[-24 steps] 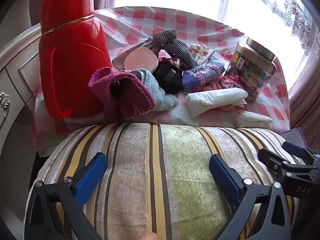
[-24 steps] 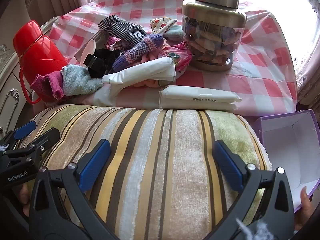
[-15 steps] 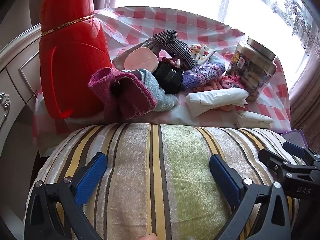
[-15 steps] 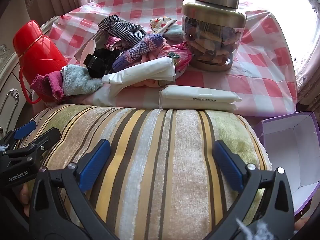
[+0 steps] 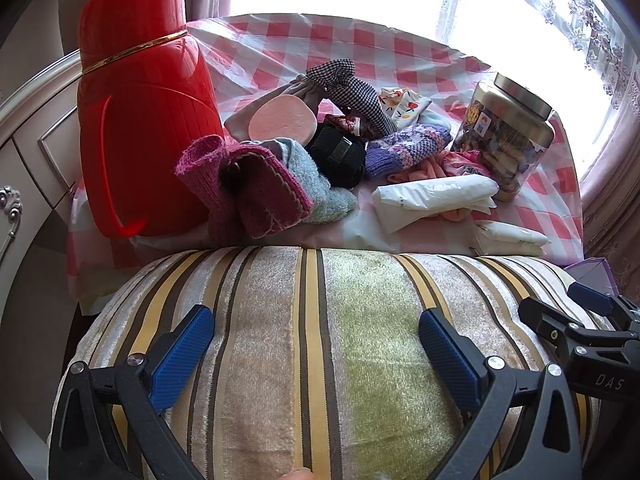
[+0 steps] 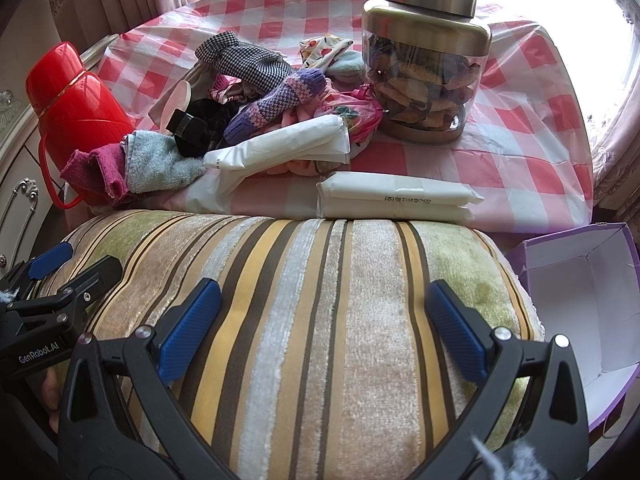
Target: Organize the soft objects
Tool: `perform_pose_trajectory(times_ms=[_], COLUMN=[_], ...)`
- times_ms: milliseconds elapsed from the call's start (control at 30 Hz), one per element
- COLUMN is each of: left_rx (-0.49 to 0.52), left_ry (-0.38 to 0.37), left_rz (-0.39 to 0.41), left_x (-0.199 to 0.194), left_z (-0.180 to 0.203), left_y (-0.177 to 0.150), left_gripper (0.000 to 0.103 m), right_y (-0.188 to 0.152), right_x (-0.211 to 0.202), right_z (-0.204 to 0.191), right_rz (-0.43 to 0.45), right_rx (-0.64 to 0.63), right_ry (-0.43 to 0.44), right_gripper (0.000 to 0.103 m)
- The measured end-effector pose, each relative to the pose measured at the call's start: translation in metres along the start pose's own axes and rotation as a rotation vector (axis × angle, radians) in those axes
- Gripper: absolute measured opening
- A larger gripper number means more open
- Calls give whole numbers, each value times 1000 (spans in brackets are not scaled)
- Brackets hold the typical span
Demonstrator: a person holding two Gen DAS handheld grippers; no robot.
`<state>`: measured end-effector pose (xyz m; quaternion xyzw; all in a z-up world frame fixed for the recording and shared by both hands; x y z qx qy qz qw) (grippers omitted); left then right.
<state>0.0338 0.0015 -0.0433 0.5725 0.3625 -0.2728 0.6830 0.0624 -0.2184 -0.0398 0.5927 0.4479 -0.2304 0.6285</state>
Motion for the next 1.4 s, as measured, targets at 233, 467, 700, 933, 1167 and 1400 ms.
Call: perform_pose_trajectory(times_ms=[233, 467, 700, 933, 1167, 1400], left_rx=[-1, 1, 2, 2, 2, 2], left_ry=[0, 4, 5, 6, 6, 7], left_rz=[0, 1, 2, 2, 3, 3], left_x=[1, 0, 0, 0, 0, -1], left_z=[0, 1, 1, 1, 2, 2], left_y=[1, 0, 0, 0, 0, 0], left_gripper=[103, 103, 103, 103, 103, 103], right_y=[-1, 0, 0, -1, -1, -1], right_x=[-2, -2, -2, -2, -2, -2], right_z=[2, 2, 2, 2, 2, 2], right_rz=[8, 8, 8, 8, 8, 8], right_rx=[1, 0, 1, 1, 1, 1], right_ry=[2, 0, 1, 1, 1, 1], right_gripper=[103, 103, 103, 103, 103, 103])
Point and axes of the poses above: each gripper's, at about its wrist camera, not at the fingertips, and x roughly the way its jaws point, z to its right, y to its top, the point moved 5 cm from there along x, roughly the way its jaws point, and after that the axes turned 1 degree about y, right-handed, at the moved point
